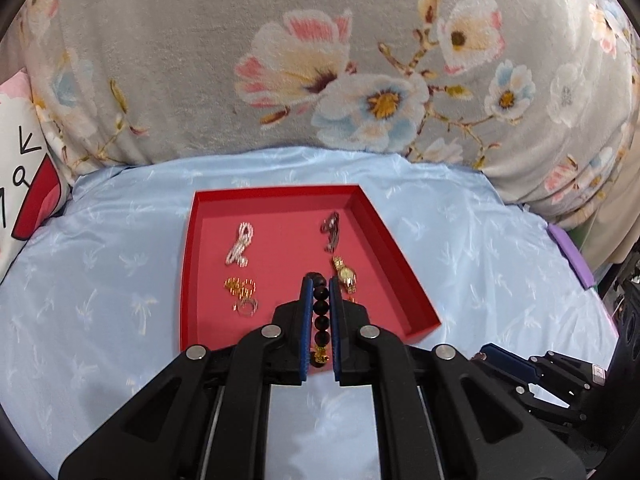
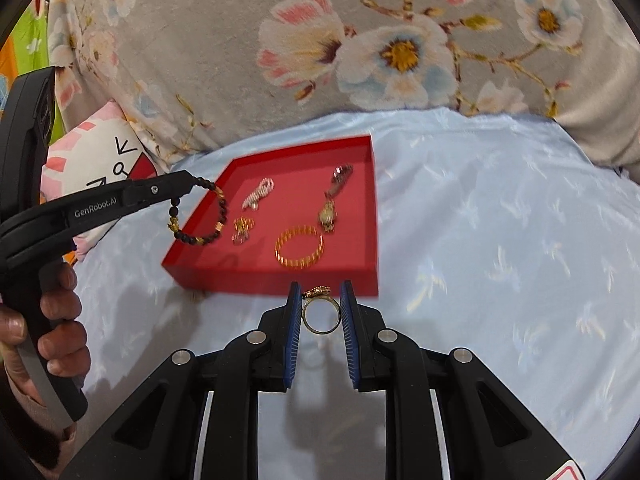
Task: Organize jewelry
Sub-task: 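Carry the bead bracelet and gold ring into the red box and release both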
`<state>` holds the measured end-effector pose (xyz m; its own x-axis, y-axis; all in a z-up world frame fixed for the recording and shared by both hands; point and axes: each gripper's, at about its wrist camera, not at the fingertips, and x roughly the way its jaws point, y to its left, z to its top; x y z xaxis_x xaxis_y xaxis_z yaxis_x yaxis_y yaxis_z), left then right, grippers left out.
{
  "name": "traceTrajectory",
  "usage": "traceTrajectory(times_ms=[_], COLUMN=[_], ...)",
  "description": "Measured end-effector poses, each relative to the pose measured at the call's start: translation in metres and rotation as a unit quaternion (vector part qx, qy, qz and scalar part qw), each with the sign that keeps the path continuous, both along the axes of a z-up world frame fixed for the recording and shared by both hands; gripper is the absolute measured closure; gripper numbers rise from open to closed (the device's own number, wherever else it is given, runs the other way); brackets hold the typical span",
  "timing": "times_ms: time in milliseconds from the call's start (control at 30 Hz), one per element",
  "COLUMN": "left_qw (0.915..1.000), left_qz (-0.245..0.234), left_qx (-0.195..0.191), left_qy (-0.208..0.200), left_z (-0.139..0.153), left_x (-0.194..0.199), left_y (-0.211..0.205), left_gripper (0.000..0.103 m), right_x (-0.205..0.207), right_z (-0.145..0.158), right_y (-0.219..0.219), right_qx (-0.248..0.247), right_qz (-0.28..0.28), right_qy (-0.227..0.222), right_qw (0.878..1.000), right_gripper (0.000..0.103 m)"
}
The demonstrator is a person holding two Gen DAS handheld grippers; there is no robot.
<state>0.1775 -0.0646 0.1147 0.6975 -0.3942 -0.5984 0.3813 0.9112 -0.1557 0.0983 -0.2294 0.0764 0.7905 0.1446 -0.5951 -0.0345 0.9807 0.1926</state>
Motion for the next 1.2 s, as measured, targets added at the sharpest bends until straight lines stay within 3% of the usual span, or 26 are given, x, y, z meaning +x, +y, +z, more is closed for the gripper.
traceTrajectory(times_ms=[200, 533, 833, 900, 1133, 1200], left_qw=[0.9999, 0.9980, 0.9968, 0.9965, 0.9959, 0.9961], left_qz=[0.004, 0.026, 0.049, 0.056, 0.079, 0.080], left_qx=[-0.009, -0.003, 0.013, 0.014, 0.003, 0.002], left_qy=[0.012, 0.057, 0.061, 0.060, 0.044, 0.038], left_z=[0.001, -0.044, -0.064, -0.064, -0.052, -0.048], left_x=[0.047, 0.098, 0.107, 0.106, 0.088, 0.080], left_y=[-0.009, -0.019, -0.010, -0.007, 0.015, 0.020], left_gripper=[0.096, 0.096, 0.094, 0.082, 0.078, 0.073], right_x=[0.057, 0.115, 0.139, 0.140, 0.127, 0.123], right_z=[0.010, -0.013, -0.029, -0.029, -0.015, -0.009], right_y=[0.000, 0.004, 0.002, 0.000, -0.010, -0.011], right_qx=[-0.004, -0.017, -0.025, -0.022, -0.010, -0.007], right_qz=[0.004, -0.002, -0.008, -0.013, -0.024, -0.022], right_qy=[0.005, 0.033, 0.048, 0.043, 0.023, 0.015], right_qw=[1.000, 0.999, 0.999, 0.999, 0.999, 1.000], right_gripper=[0.085, 0.085, 0.084, 0.084, 0.081, 0.080])
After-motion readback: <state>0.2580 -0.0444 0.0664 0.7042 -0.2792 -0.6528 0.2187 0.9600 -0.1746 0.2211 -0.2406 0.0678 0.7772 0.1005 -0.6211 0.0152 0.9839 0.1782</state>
